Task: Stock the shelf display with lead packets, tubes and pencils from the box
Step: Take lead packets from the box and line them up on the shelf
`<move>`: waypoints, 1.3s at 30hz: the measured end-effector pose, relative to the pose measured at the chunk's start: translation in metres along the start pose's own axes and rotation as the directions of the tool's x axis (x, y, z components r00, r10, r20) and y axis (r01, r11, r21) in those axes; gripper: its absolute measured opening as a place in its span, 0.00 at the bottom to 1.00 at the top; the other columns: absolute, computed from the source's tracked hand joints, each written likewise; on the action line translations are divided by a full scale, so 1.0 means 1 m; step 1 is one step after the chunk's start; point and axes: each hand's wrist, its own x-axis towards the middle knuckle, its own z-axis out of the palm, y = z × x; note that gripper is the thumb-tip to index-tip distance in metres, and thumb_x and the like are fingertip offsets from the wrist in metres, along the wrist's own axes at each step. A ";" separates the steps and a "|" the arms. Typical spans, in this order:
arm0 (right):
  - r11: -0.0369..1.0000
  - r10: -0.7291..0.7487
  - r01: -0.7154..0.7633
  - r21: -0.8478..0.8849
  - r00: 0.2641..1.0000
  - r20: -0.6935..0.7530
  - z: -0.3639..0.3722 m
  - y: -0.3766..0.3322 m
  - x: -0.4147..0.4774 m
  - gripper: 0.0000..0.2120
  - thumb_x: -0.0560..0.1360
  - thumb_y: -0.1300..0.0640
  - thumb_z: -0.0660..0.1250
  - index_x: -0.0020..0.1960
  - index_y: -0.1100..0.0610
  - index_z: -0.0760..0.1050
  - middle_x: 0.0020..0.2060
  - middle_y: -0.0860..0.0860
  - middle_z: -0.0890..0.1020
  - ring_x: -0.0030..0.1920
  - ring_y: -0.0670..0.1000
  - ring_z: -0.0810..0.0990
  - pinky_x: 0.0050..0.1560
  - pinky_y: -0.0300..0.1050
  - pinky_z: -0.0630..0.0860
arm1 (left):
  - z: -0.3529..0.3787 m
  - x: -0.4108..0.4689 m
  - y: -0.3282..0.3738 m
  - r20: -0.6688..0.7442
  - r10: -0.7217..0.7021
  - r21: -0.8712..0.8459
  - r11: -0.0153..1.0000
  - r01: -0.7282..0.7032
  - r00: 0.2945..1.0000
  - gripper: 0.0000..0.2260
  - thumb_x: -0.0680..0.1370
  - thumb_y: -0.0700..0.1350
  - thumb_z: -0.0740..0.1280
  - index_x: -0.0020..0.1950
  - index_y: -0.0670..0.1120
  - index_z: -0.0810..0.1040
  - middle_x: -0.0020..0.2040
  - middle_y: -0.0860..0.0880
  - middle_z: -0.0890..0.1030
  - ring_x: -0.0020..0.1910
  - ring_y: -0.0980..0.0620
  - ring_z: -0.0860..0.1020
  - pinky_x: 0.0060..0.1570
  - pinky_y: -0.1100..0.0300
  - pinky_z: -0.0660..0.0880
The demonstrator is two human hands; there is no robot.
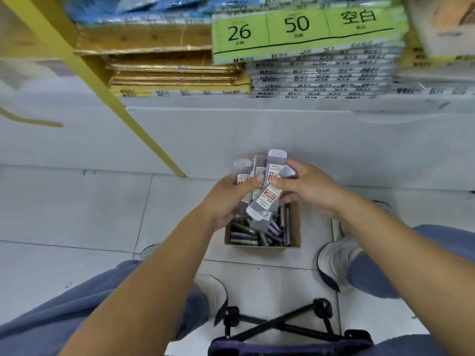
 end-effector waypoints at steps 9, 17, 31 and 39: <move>0.859 -0.313 0.313 -0.405 0.947 0.069 0.050 -0.129 -0.035 0.16 0.76 0.50 0.69 0.61 0.48 0.68 0.54 0.43 0.80 0.50 0.42 0.82 0.47 0.36 0.77 | -0.007 -0.082 0.083 0.050 0.208 -0.019 0.978 -0.207 0.977 0.17 0.70 0.56 0.76 0.56 0.50 0.83 0.50 0.43 0.84 0.48 0.42 0.82 0.47 0.48 0.75; 0.660 -0.585 0.555 -0.507 0.802 0.117 0.084 -0.228 -0.072 0.11 0.72 0.50 0.74 0.48 0.40 0.73 0.39 0.28 0.79 0.38 0.30 0.77 0.34 0.23 0.69 | -0.011 -0.147 0.168 -0.009 0.452 0.104 0.888 -0.448 0.892 0.21 0.64 0.55 0.81 0.54 0.55 0.82 0.47 0.43 0.84 0.39 0.47 0.80 0.33 0.57 0.69; 0.678 -0.712 0.655 -0.333 0.699 -0.074 0.115 -0.276 -0.035 0.12 0.71 0.50 0.73 0.40 0.55 0.72 0.32 0.44 0.83 0.28 0.44 0.80 0.28 0.33 0.74 | -0.020 -0.149 0.219 -0.273 0.611 -0.092 0.752 -0.653 0.743 0.30 0.59 0.56 0.82 0.59 0.51 0.81 0.49 0.43 0.86 0.44 0.43 0.80 0.47 0.46 0.66; 0.757 -0.637 0.605 -0.247 0.767 -0.072 0.111 -0.275 -0.024 0.05 0.79 0.51 0.65 0.52 0.50 0.71 0.40 0.44 0.86 0.37 0.47 0.85 0.33 0.42 0.80 | -0.030 -0.143 0.217 -0.334 0.592 -0.105 0.750 -0.653 0.733 0.25 0.65 0.55 0.77 0.61 0.52 0.80 0.53 0.45 0.86 0.47 0.44 0.85 0.42 0.52 0.79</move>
